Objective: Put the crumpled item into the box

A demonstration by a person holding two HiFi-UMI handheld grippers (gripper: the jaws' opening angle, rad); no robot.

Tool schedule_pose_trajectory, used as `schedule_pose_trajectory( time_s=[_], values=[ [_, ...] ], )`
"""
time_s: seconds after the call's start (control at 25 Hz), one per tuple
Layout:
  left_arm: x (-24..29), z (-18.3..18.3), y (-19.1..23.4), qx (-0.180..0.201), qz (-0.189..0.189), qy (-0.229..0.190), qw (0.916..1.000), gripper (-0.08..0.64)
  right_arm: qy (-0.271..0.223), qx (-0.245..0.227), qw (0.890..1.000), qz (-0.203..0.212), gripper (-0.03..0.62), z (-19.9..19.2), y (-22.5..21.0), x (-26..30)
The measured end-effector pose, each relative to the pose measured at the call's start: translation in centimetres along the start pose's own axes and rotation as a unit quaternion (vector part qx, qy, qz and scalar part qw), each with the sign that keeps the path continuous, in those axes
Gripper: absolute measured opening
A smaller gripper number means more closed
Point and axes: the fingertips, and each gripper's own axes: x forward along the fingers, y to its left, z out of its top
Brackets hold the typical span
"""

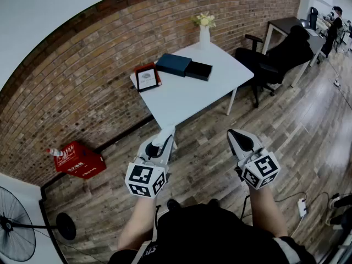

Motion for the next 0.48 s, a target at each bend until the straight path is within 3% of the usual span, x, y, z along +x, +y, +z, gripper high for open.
schedule_pose_trajectory(
  time_s=[0.48],
  values=[
    [-0.1, 0.5, 0.5, -0.003, 0.013, -0.008, 0.9999, 0.080, 0.000, 0.009, 1.000, -0.011, -0.002, -0.1, -0.8, -1.8]
  ],
)
